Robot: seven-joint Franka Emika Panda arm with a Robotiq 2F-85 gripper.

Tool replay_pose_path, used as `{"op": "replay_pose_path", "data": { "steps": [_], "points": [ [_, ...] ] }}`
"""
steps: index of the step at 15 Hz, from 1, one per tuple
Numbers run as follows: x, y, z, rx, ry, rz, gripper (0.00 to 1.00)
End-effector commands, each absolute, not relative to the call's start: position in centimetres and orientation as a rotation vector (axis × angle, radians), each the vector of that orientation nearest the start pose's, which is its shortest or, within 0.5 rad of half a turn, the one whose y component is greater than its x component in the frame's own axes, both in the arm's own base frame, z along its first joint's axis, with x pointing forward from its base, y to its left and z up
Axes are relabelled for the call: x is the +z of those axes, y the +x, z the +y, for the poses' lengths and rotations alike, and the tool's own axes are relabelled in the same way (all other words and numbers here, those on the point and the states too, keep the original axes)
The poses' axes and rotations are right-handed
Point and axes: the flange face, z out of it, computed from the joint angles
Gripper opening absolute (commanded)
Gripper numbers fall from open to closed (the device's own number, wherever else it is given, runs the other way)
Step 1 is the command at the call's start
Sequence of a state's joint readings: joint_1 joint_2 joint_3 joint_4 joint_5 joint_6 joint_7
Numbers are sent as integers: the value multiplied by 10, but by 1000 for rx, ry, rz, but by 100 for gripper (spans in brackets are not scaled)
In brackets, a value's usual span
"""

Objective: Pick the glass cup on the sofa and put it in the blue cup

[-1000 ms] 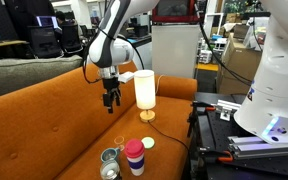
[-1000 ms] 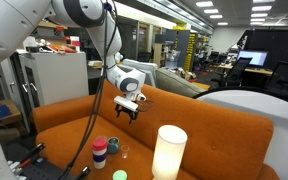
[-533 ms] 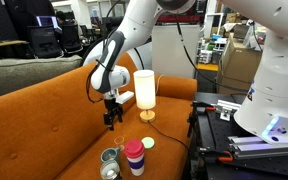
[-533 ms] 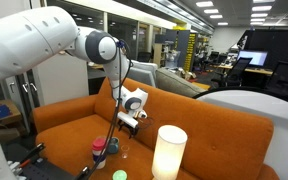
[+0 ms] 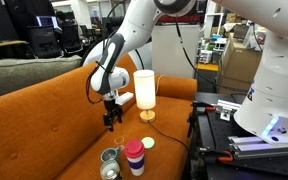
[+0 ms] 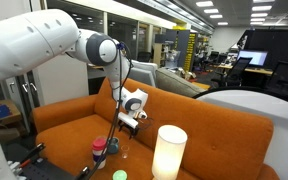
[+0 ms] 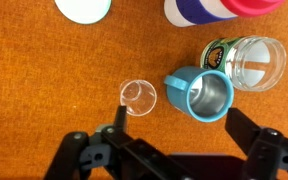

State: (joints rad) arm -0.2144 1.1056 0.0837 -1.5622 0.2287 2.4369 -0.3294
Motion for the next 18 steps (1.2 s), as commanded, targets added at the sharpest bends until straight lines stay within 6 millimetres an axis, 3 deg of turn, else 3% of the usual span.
{"op": "replay_pose_path", "data": {
  "steps": [1, 12, 18],
  "points": [
    [-26, 626, -84, 259, -2876, 44, 100],
    [-90, 628, -86, 326, -2871, 169, 100],
    [-94, 623, -84, 306, -2867, 166, 100]
  ]
}}
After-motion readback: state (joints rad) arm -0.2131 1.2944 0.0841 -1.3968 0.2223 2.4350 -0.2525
